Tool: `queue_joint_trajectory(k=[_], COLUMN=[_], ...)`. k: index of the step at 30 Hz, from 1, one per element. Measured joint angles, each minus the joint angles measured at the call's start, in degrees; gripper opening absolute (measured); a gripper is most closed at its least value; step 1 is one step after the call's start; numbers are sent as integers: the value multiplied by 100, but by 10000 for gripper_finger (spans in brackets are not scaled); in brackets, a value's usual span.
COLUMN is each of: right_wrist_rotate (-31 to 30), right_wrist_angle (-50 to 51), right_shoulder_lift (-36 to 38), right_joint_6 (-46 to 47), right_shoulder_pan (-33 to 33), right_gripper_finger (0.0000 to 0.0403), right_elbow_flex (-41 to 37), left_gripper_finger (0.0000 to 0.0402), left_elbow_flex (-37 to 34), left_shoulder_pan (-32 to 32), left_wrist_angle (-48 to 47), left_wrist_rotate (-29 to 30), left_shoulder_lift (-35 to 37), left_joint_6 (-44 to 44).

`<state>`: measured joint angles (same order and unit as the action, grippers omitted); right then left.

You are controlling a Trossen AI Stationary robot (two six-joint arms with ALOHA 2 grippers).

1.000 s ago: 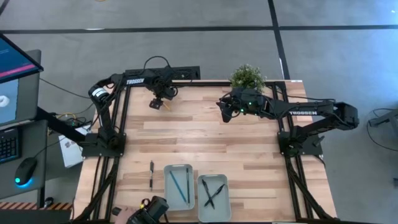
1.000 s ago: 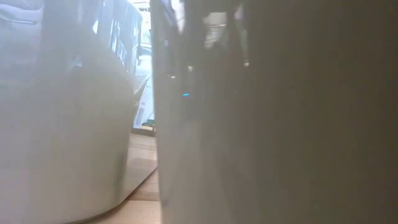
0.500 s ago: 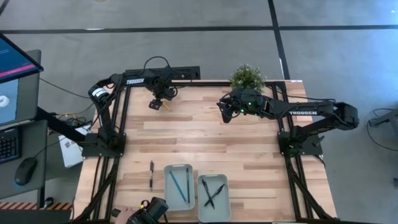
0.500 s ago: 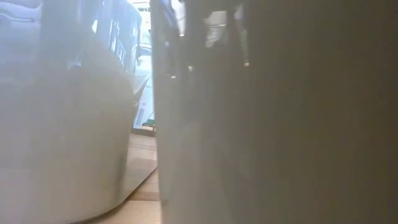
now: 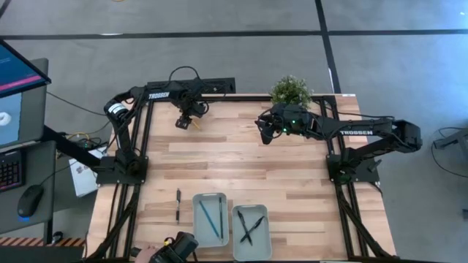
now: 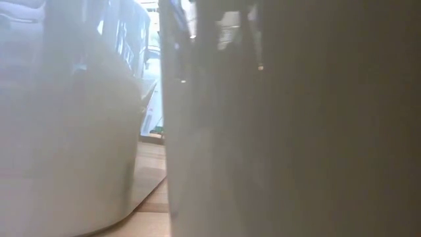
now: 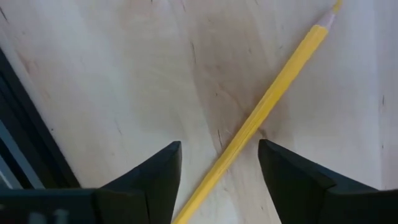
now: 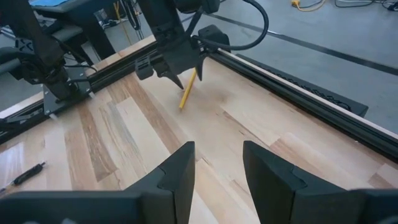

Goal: Sort pens & pencils
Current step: Put the yellow pencil into the left gray bin

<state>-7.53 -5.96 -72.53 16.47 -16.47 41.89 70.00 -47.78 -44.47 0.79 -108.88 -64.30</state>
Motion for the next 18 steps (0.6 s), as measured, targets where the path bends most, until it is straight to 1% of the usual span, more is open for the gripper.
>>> queue_joint_trajectory(k=[4,11,18], right_wrist_rotate=[0,0,0], right_wrist_angle=[0,-2,-1], right_shoulder_lift=[0,0,0], right_joint_6=[0,0,0], right_shoulder_pan=[0,2,0], right_gripper_finger=[157,157,157], right_elbow_flex=[0,0,0], left_gripper_finger=[201,201,201], left_elbow_flex=[0,0,0], left_shoulder_pan=[40,138,211], left_wrist_angle=[-79,-142,-168], left_wrist_rotate=[24,496,405], left_shoulder_lift=[0,0,0], left_joint_6=[0,-240,-438])
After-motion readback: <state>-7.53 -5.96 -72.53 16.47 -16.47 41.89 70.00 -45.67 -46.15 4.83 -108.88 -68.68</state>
